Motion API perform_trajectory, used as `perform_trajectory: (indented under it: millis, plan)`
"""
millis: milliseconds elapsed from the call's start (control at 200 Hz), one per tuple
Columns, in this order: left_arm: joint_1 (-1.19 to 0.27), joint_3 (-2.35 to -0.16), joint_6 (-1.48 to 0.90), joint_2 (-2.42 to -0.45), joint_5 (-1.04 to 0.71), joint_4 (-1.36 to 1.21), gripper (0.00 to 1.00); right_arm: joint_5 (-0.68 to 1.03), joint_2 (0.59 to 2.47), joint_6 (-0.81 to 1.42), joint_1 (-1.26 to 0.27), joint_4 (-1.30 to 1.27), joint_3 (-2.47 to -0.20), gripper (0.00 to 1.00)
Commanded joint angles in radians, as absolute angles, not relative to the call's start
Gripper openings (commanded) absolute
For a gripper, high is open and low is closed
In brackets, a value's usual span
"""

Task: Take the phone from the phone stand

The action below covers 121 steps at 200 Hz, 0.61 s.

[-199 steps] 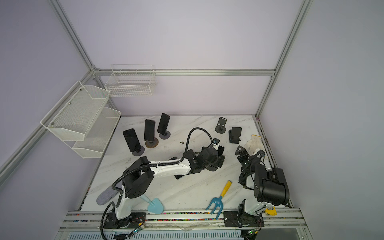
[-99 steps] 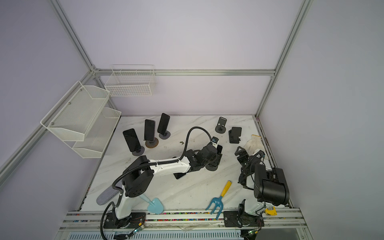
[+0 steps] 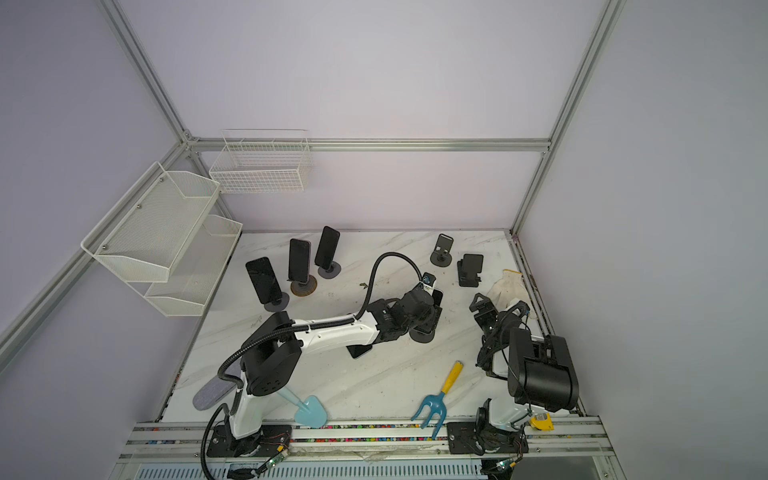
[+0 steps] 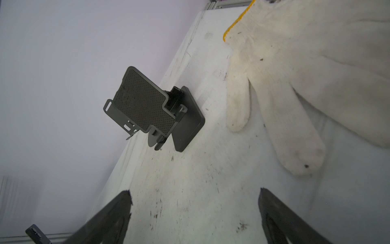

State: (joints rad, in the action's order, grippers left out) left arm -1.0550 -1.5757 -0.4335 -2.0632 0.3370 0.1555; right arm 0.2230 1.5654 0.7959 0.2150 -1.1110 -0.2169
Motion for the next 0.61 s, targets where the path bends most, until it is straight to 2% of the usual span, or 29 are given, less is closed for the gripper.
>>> perform_trajectory:
  millis: [0,240,435,600]
  plan:
    - [-1.052,-1.649,-0.424,-2.014,0.351,0.116,0.75,0.207,1.554,0.806,0.211,-1.104,-0.236,0.95]
    - [-1.053,-1.652,-0.425,-2.034,0.360,0.119,0.77,0.206,1.552,0.806,0.210,-1.101,-0.235,0.95]
    - [-1.052,-1.655,-0.432,-2.036,0.371,0.122,0.86,0.204,1.550,0.807,0.211,-1.100,-0.234,0.95]
    - [-1.054,-1.655,-0.441,-2.028,0.347,0.127,0.87,0.202,1.549,0.807,0.211,-1.100,-0.234,0.95]
